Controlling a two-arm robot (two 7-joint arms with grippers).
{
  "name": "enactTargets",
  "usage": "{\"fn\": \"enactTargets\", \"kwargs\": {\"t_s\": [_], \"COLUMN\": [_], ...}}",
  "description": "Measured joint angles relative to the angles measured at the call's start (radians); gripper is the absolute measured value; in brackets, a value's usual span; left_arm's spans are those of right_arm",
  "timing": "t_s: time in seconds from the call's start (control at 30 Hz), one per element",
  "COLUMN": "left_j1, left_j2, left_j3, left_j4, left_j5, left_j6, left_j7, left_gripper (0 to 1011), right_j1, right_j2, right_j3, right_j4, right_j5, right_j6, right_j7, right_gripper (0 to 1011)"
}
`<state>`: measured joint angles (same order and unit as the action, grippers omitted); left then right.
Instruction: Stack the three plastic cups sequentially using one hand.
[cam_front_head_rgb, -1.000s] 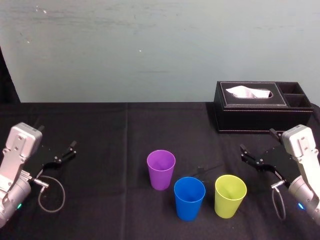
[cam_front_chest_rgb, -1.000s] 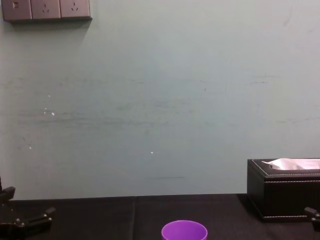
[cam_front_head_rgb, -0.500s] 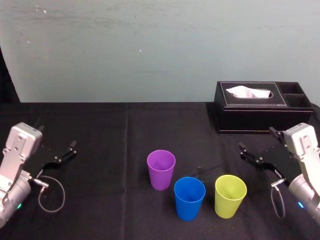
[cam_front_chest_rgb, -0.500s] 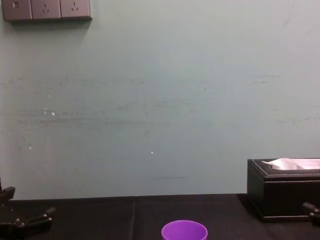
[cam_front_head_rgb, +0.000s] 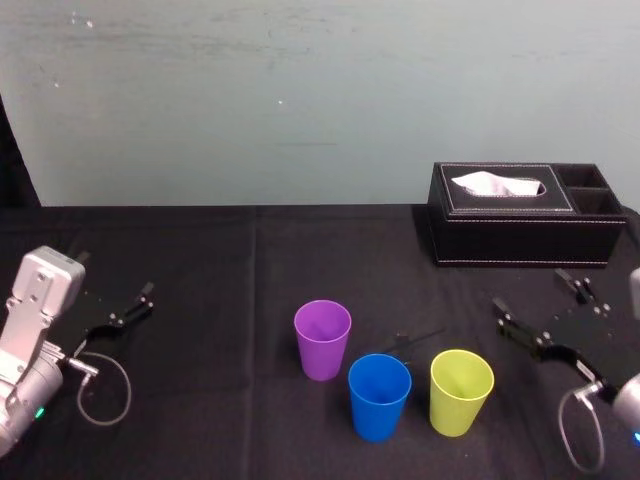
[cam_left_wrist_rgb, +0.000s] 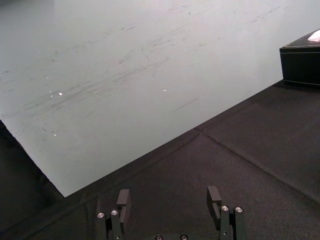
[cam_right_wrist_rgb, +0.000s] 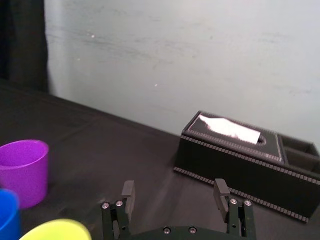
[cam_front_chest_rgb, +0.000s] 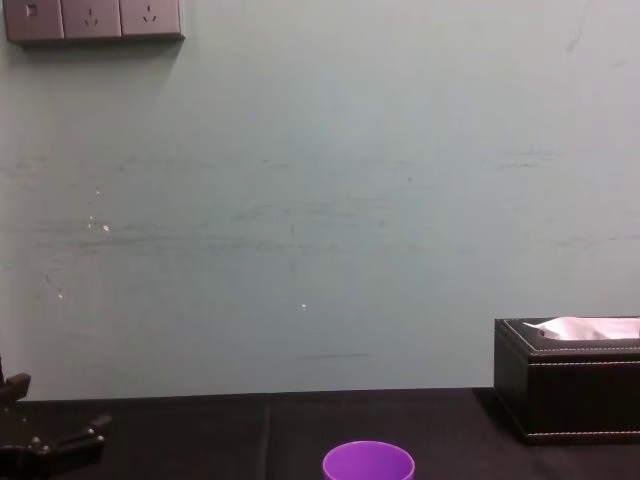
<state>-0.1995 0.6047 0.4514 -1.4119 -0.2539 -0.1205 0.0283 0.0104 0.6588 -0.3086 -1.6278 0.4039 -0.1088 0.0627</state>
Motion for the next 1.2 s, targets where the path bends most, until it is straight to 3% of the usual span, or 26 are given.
{"fn": "enactTargets", "kwargs": {"t_s": [0.17, 0.2, 0.37, 0.63, 0.97, 1.2], "left_j1": [0.0, 0.0, 0.0, 0.0, 0.0, 0.0], "left_j2": [0.0, 0.0, 0.0, 0.0, 0.0, 0.0], "left_j3": [0.0, 0.0, 0.0, 0.0, 0.0, 0.0], "left_j4": [0.0, 0.0, 0.0, 0.0, 0.0, 0.0], "left_j5": [0.0, 0.0, 0.0, 0.0, 0.0, 0.0], "left_j6": [0.0, 0.0, 0.0, 0.0, 0.0, 0.0], "left_j7": [0.0, 0.0, 0.0, 0.0, 0.0, 0.0], "left_gripper": [1000, 1000, 1000, 1000, 1000, 1000], "right_j1": [-0.132, -0.132, -0.264, -0.369, -0.368, -0.311], "right_j2": [0.072, 0.072, 0.135, 0.161, 0.125, 0.06], "right_j3": [0.074, 0.074, 0.142, 0.165, 0.118, 0.08], "right_j4": [-0.117, -0.117, -0.214, -0.283, -0.283, -0.243], "right_j5": [0.078, 0.078, 0.117, 0.121, 0.084, 0.059], "right_j6": [0.053, 0.053, 0.091, 0.131, 0.178, 0.204], "right_j7": [0.041, 0.041, 0.065, 0.085, 0.101, 0.11], "right_gripper": [1000, 1000, 1000, 1000, 1000, 1000]}}
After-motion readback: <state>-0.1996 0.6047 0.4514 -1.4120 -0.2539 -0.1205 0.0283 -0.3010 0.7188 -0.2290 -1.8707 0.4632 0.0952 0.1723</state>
